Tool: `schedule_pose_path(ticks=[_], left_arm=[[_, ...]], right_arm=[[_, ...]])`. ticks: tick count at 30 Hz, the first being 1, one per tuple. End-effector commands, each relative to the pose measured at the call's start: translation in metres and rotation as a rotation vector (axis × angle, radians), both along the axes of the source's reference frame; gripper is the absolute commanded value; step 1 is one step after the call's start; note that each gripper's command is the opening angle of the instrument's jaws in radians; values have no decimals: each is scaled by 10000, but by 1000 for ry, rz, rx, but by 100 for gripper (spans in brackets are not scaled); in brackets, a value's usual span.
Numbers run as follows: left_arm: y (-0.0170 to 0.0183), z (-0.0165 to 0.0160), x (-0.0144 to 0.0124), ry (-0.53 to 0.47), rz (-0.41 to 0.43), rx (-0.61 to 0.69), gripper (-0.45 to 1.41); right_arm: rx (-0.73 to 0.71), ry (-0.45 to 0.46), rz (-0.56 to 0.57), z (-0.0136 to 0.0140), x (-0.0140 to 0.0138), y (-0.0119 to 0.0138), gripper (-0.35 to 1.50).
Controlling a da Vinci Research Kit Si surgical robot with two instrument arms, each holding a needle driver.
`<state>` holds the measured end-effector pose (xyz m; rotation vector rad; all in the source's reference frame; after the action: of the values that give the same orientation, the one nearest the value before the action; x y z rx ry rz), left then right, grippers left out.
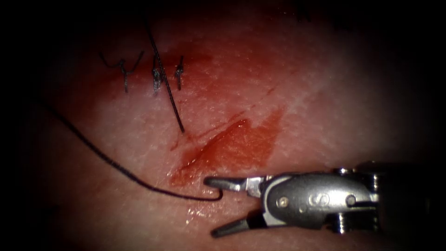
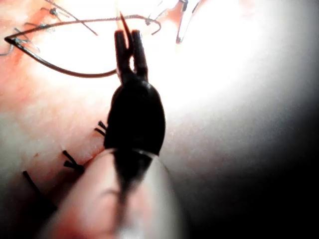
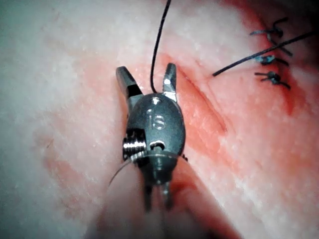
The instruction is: Wound Closure
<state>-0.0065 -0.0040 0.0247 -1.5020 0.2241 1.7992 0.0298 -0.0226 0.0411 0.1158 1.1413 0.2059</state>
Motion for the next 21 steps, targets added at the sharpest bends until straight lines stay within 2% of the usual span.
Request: schedule_pose_path(ticks=[1,3,5,7,8,11,14,21], left_arm=[[-6,6,-6,-3,3,3,-45],[-5,8,-5,1,5,-2,-45],[-4,10,-5,4,2,-1,-45],[-3,11,-5,5,1,-1,-45],[-2,13,-6,6,0,-2,-45],[-2,15,-8,7,-2,-3,-45],[1,21,-10,9,-5,-4,-45],[-2,41,-21,15,-6,-19,-45]], right_arm=[[1,-1,-4,8,7,-1,89],[-20,-26,-7,12,2,3,66],[-27,-46,-10,14,-1,5,66],[-29,-54,-6,16,-2,5,56],[-27,-44,-37,18,-3,1,-33],[-23,-39,-70,15,-3,-5,-35],[-16,-35,-79,0,-6,-13,-35],[16,-9,-136,-61,-15,-52,-35]])
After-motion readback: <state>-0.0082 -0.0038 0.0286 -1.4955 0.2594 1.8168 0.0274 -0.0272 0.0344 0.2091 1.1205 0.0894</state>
